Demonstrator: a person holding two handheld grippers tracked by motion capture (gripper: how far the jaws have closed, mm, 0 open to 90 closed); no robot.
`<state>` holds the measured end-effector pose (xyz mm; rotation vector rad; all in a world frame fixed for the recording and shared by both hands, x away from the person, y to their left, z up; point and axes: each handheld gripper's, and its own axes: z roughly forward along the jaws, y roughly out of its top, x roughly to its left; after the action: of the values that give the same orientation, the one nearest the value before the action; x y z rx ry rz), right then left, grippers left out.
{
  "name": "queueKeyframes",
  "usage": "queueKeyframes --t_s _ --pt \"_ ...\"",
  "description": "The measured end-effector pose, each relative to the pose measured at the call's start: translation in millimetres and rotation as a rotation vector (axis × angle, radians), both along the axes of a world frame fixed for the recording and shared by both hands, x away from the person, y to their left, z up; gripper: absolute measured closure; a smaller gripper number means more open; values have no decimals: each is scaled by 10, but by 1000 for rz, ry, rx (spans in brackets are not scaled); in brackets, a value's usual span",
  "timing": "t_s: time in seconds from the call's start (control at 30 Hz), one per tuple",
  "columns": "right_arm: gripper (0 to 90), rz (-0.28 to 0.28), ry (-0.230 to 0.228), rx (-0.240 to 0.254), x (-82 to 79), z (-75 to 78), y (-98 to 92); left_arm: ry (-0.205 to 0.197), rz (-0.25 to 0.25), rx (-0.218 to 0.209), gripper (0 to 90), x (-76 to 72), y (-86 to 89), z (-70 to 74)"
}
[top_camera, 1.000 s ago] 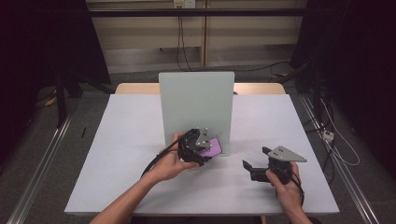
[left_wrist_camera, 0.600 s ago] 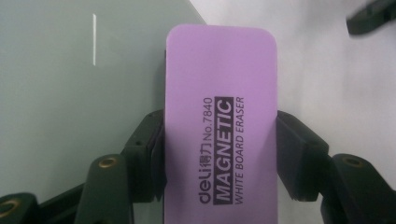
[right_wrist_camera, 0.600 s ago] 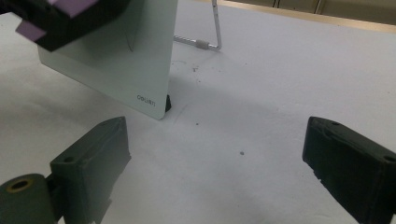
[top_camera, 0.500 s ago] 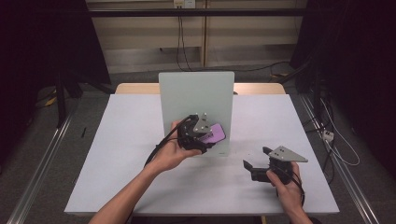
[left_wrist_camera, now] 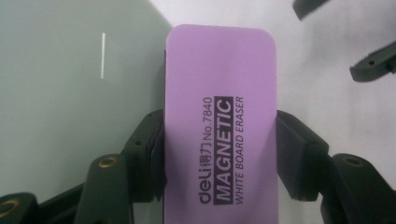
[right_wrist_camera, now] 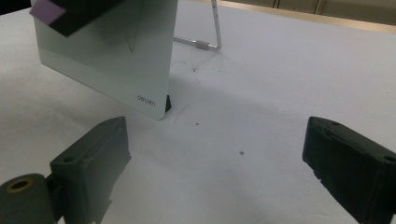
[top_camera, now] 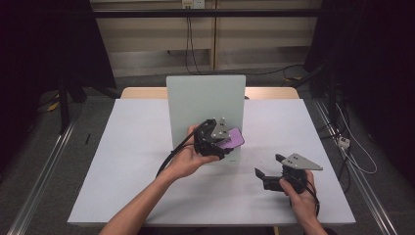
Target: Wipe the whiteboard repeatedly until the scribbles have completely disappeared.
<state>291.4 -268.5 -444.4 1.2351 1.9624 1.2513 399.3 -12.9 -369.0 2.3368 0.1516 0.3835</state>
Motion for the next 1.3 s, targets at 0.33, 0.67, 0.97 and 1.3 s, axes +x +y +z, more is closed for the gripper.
queueKeyframes --t_s 0.33,0.67,0.97,1.3 --pt "75 -1 -4 -1 -10 3 -13 31 -42 41 410 -87 -154 -257" --pt "74 -1 -6 -1 -11 3 -18 41 -50 93 410 -130 -107 -363" --pt "74 -3 -3 -1 -8 3 -6 68 -38 129 410 -129 57 -385" --pt "74 -4 -2 0 -3 1 -7 20 26 46 410 -94 190 -194"
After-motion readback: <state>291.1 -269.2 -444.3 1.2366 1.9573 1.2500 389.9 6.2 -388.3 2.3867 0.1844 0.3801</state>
